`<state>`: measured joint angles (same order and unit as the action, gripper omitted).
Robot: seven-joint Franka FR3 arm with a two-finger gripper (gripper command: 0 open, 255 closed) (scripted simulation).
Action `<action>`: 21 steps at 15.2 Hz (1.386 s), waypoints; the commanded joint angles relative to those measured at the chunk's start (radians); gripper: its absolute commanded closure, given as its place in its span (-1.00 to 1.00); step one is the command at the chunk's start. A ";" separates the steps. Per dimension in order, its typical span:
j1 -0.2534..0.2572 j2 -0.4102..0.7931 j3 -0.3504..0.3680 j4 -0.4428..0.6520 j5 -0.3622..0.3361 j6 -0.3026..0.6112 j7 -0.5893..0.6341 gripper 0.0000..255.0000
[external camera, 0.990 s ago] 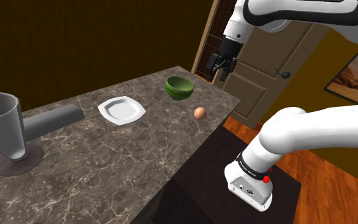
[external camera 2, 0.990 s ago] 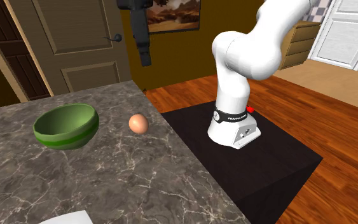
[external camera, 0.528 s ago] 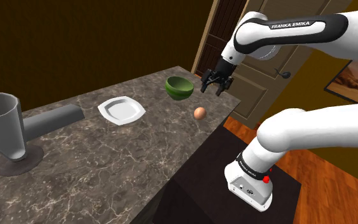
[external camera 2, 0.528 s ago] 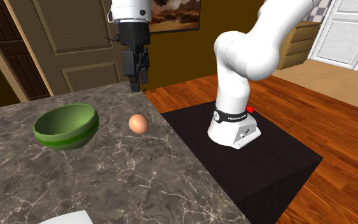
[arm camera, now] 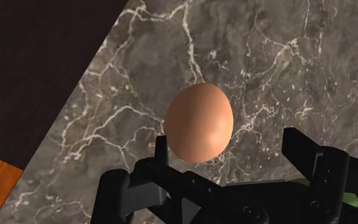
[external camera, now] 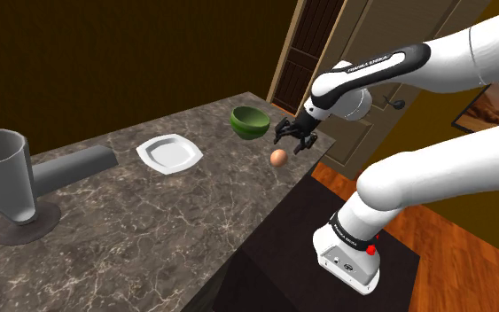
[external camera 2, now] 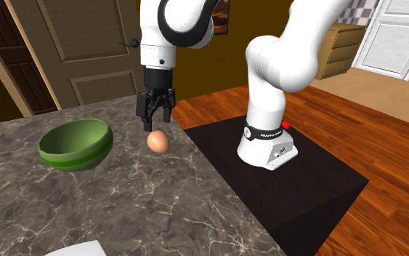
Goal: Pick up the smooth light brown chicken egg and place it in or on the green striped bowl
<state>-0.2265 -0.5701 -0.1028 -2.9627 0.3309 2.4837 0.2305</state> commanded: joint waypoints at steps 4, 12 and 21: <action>0.035 0.095 -0.040 -0.035 0.076 0.149 -0.036 -1.00; 0.114 0.196 -0.074 -0.032 0.162 0.250 -0.092 -1.00; 0.114 0.196 -0.074 -0.032 0.162 0.250 -0.093 1.00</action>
<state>-0.1129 -0.3744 -0.1767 -2.9943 0.4928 2.7335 0.1378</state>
